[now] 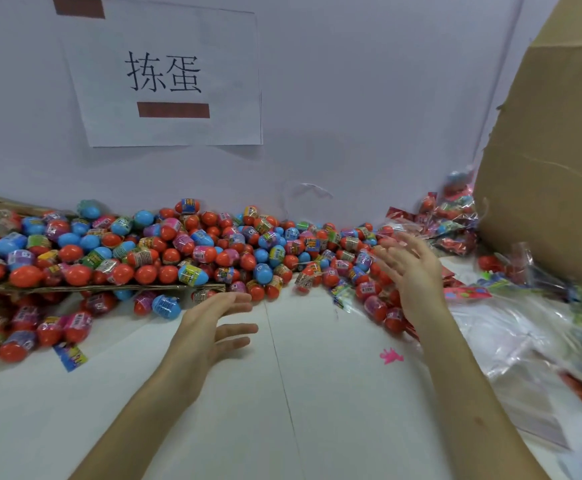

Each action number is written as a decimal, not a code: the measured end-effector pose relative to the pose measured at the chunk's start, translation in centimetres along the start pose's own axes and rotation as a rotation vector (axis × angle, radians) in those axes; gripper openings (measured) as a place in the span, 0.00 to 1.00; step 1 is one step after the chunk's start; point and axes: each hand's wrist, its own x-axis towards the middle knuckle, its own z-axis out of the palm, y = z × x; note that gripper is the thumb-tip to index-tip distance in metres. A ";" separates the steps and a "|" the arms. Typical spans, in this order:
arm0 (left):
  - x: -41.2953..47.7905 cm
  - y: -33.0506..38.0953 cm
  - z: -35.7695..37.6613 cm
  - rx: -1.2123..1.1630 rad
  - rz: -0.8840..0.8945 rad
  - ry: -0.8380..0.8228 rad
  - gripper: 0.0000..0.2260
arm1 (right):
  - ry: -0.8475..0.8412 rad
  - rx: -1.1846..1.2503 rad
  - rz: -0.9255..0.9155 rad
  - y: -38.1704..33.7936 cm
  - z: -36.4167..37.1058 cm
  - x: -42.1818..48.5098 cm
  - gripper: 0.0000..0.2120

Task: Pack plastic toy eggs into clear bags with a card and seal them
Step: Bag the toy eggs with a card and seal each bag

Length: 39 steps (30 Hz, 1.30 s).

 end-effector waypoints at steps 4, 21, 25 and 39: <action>0.1 -0.3 -0.2 0.032 0.006 -0.006 0.12 | -0.024 -0.733 -0.184 0.5 -0.6 0.2 0.14; 0.1 -0.4 -0.1 0.112 0.000 -0.018 0.11 | -0.064 -1.025 -0.393 1.1 0.2 -0.7 0.10; 0.0 -0.3 -0.1 0.119 0.001 -0.021 0.11 | -0.276 -0.828 -0.372 0.7 1.7 -1.5 0.10; -0.3 -0.1 0.2 0.119 -0.005 -0.033 0.11 | -0.324 -1.341 -0.252 3.1 2.1 -2.1 0.06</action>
